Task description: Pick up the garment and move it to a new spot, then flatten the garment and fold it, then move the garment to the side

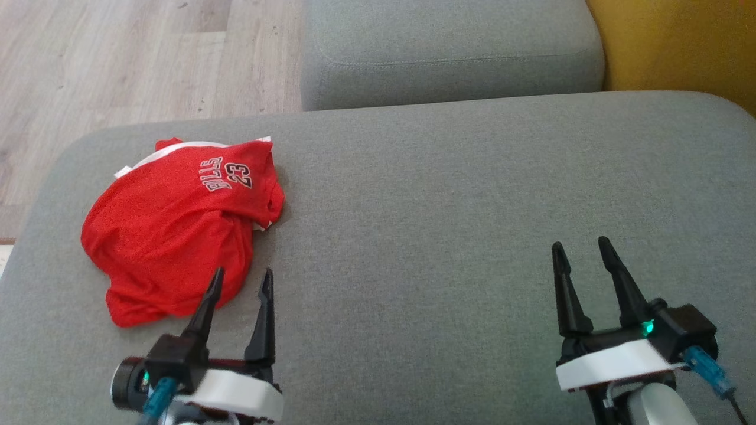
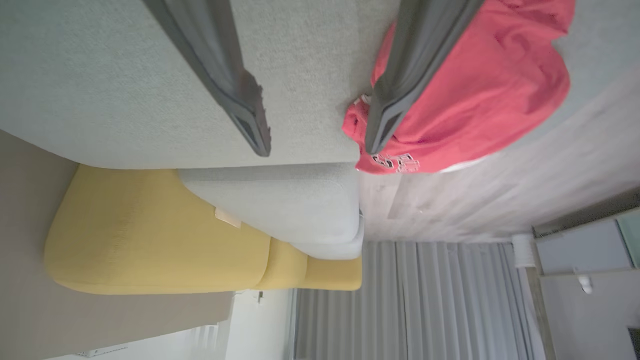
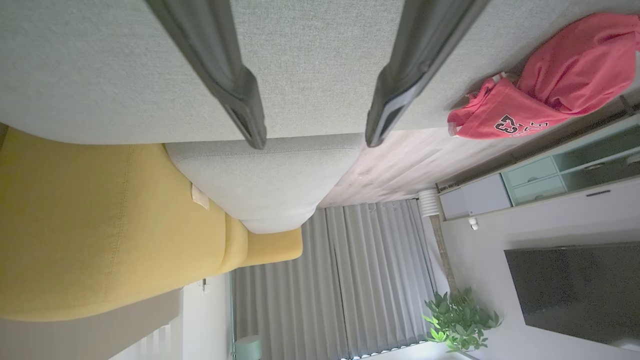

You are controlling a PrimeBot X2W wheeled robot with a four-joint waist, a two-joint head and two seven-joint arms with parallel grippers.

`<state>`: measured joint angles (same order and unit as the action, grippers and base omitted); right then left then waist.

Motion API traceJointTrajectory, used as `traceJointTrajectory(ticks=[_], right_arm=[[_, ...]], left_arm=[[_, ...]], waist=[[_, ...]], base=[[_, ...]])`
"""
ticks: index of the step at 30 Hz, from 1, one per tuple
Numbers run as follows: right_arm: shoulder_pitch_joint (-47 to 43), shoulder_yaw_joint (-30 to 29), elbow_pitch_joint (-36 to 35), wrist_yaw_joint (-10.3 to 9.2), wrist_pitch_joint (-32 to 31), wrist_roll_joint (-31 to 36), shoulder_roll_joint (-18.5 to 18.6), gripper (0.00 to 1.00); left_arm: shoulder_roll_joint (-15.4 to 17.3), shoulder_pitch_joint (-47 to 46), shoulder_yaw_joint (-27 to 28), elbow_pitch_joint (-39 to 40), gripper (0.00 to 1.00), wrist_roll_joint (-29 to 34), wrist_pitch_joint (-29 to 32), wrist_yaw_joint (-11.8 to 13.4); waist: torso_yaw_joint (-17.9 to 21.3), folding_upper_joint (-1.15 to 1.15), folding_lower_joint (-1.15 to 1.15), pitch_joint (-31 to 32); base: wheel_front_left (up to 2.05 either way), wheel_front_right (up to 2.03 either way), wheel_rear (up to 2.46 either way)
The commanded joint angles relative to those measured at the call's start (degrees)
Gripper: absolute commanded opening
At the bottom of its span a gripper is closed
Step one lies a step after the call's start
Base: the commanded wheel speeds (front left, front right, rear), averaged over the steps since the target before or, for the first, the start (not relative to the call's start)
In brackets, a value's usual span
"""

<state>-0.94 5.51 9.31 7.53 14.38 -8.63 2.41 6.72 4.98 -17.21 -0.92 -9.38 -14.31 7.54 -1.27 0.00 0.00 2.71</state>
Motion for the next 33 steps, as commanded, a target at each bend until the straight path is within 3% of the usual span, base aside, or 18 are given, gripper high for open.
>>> traceJointTrajectory(ticks=[1,6,13,33], right_arm=[[1.2,1.2,-1.5,-0.04,0.6,-0.9,0.5,1.00],[0.9,1.2,0.3,-0.04,0.6,-3.1,0.5,1.00],[0.9,1.1,2.0,-0.04,0.6,-3.5,0.5,1.00],[1.7,0.3,3.8,-0.04,0.6,-5.3,0.5,1.00]], left_arm=[[-0.6,-1.8,2.9,1.1,1.00,-1.0,-0.7,-1.1],[-2.9,-1.0,7.0,-1.1,1.00,-2.3,-0.7,-5.2],[-3.8,-1.0,9.0,-3.6,1.00,-3.8,-0.7,-7.8],[-3.8,-1.7,8.1,-4.1,1.00,-4.9,-0.7,-7.0]], waist=[[0.0,0.00,0.00,0.0],[-0.1,0.00,0.00,0.1],[-0.1,0.00,0.00,-0.2],[-0.2,0.00,0.00,-0.5]], base=[[0.00,0.00,0.00],[0.00,0.00,0.00],[0.00,0.00,0.00],[0.00,0.00,0.00]])
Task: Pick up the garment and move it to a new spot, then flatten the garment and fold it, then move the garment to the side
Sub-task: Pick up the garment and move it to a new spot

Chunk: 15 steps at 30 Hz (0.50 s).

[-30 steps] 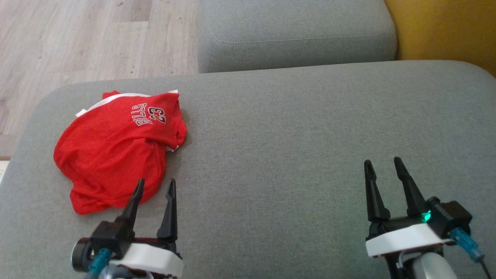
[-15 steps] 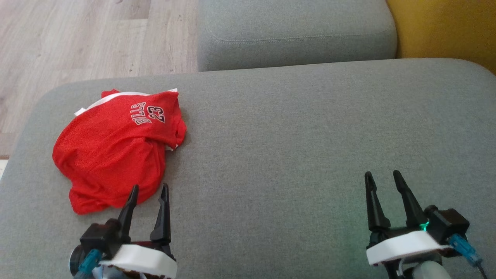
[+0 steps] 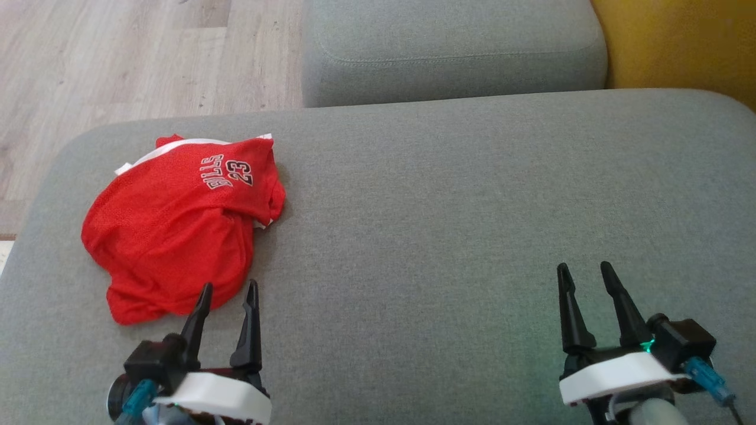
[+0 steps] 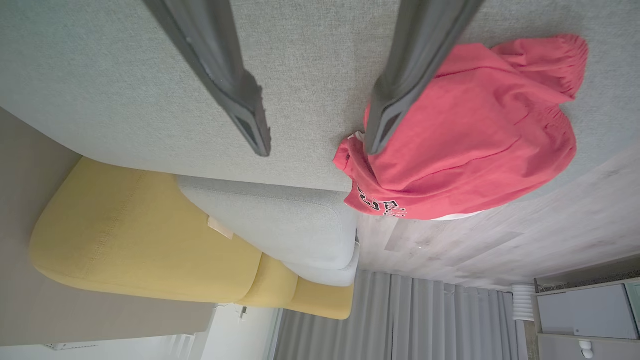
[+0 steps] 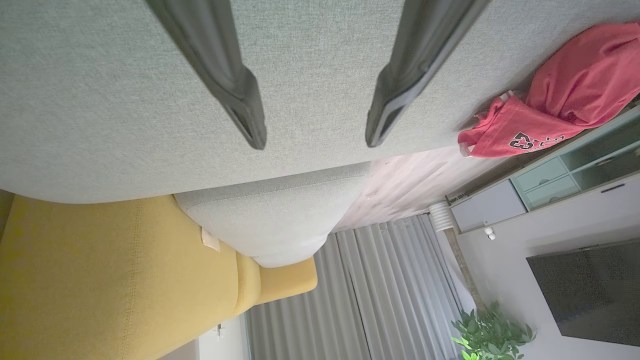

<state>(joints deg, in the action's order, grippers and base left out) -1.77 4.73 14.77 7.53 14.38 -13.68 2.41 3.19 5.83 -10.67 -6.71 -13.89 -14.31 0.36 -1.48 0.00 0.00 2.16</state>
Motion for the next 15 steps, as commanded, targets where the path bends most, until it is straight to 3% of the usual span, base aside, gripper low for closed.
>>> traceJointTrajectory(ticks=[1,8,15], right_arm=[[2.5,1.1,-1.6,-0.04,0.6,-0.2,0.5,1.00],[2.1,1.9,-1.5,-0.04,0.6,-0.2,0.5,1.00],[1.9,2.8,-1.3,-0.04,0.6,-0.8,0.5,1.00]], left_arm=[[-0.3,-2.6,1.5,1.7,1.00,-0.5,-0.7,0.3],[-0.3,-3.2,2.2,1.2,1.00,-1.4,-0.7,1.3],[-0.3,-3.1,3.5,1.2,1.00,-0.4,-0.7,1.2]], waist=[[-0.1,0.00,0.00,0.0],[-3.3,0.00,0.00,0.2],[-8.9,0.00,0.00,0.7]], base=[[0.00,0.00,0.00],[0.00,0.00,0.00],[0.00,0.00,0.00]])
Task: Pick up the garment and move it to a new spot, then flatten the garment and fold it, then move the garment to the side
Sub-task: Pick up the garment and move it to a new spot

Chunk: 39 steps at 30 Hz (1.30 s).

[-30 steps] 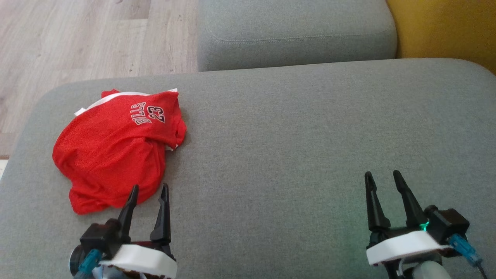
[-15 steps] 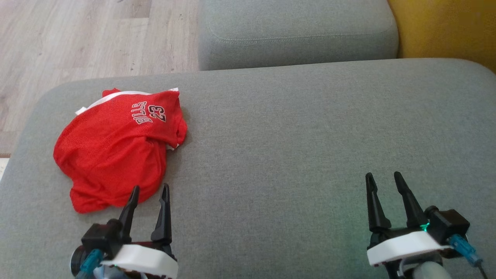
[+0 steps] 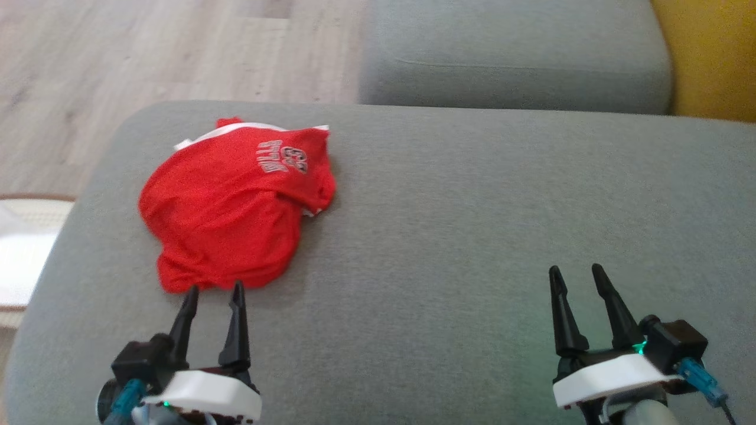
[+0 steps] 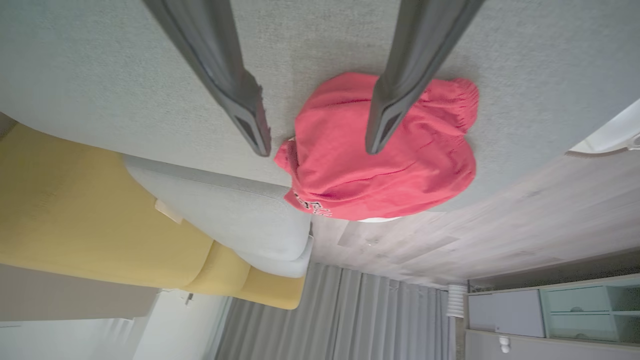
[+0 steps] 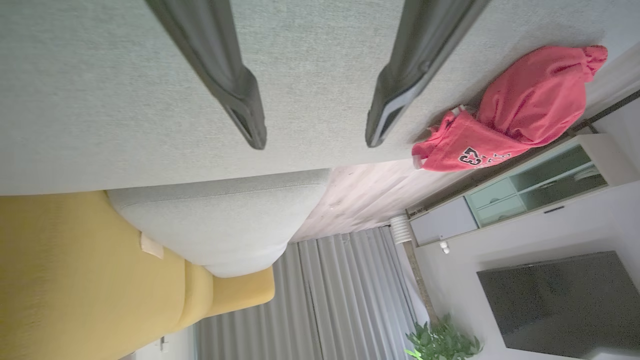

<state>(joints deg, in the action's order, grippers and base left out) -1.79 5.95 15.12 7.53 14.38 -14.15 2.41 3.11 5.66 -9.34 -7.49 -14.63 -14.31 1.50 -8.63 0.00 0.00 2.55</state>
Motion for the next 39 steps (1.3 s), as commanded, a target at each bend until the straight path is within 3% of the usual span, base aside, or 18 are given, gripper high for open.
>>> traceJointTrajectory(ticks=[1,13,22,33,36,39], right_arm=[[1.9,1.7,-1.6,-0.04,0.6,-0.5,0.5,1.00],[1.9,4.5,-1.3,-0.04,0.6,-2.2,0.5,1.00],[1.9,5.5,-1.0,-0.04,0.6,-2.9,0.5,1.00],[2.4,5.2,-0.9,-0.04,0.6,-2.8,0.5,1.00],[2.7,4.8,-0.9,-0.04,0.6,-2.2,0.5,1.00],[3.4,4.0,-1.2,-0.04,0.6,-1.3,0.5,1.00]], left_arm=[[-0.2,-2.9,2.5,2.0,1.00,0.5,-0.7,0.0],[-0.2,-2.3,5.5,2.3,1.00,2.2,-0.7,-1.1],[-0.2,-1.7,5.8,2.2,1.00,2.5,-0.7,-1.4],[-0.2,-2.1,6.9,1.7,1.00,3.2,-0.7,-1.8],[-0.1,-2.9,7.8,-1.0,1.00,4.5,-0.7,-1.7],[1.3,-5.4,7.5,-5.3,1.00,5.5,-0.7,-3.2]], waist=[[-2.7,0.00,0.00,0.4],[-12.2,0.00,0.00,1.5],[-16.0,0.00,0.00,1.9],[-15.5,0.00,0.00,0.7],[-14.5,0.00,0.00,-0.5],[-13.3,0.00,0.00,-2.7]], base=[[0.00,0.00,0.00],[0.00,0.00,0.00],[0.00,0.00,0.00],[0.00,0.00,0.00],[0.00,0.00,0.00],[0.00,0.00,0.00]])
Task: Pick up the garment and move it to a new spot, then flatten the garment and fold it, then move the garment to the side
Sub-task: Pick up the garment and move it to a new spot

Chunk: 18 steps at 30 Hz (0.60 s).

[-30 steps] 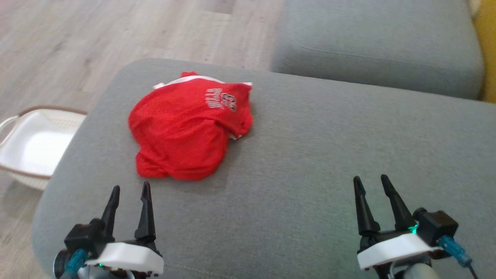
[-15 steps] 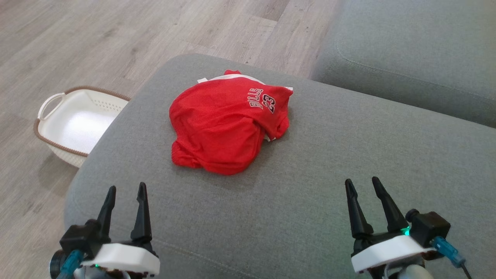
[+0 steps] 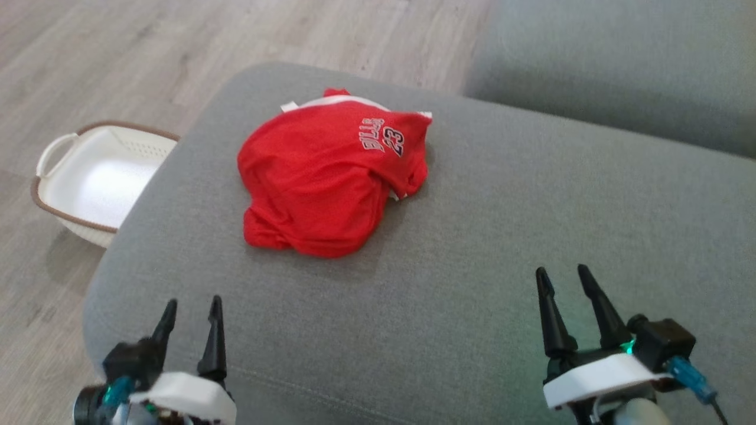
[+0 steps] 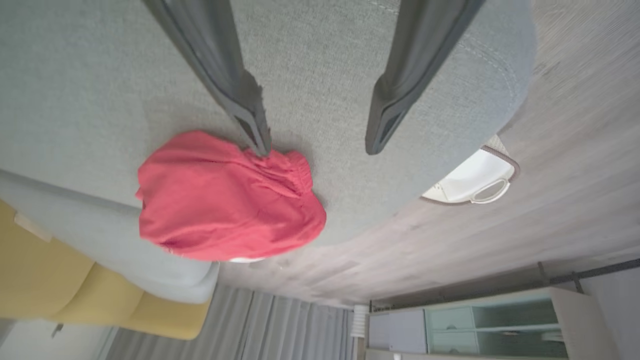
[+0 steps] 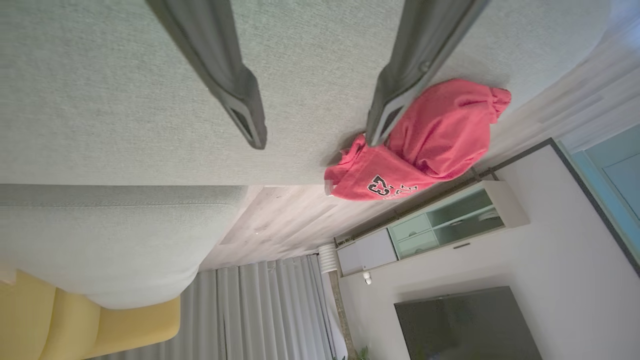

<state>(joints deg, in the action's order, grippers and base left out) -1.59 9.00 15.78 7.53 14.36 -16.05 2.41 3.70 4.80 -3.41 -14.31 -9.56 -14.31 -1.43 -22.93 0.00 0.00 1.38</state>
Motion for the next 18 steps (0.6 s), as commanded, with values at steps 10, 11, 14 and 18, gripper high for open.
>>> traceJointTrajectory(ticks=[10,11,14,18], right_arm=[[6.6,-1.8,-3.0,-0.04,0.6,3.4,0.5,1.00],[7.2,-2.3,-3.1,-0.04,0.6,3.6,0.5,1.00],[8.0,-3.1,-3.3,-0.04,0.6,4.1,0.5,1.00],[8.9,-3.5,-3.5,-0.04,0.6,4.9,0.5,1.00]], left_arm=[[6.7,-21.0,-3.0,-13.8,1.00,0.0,4.3,-5.3],[7.6,-24.0,-4.1,-16.4,1.00,-0.8,5.7,-5.7],[8.7,-28.1,-5.0,-20.4,1.00,-2.8,7.7,-5.9],[10.6,-32.9,-7.0,-26.5,1.00,-4.3,9.8,-6.0]], waist=[[4.7,0.00,0.00,-10.2],[5.5,0.00,0.00,-11.6],[6.6,0.00,0.00,-13.6],[8.1,0.00,0.00,-15.7]], base=[[0.00,0.00,0.00],[0.00,0.00,0.00],[0.00,0.00,0.00],[0.00,0.00,0.00]])
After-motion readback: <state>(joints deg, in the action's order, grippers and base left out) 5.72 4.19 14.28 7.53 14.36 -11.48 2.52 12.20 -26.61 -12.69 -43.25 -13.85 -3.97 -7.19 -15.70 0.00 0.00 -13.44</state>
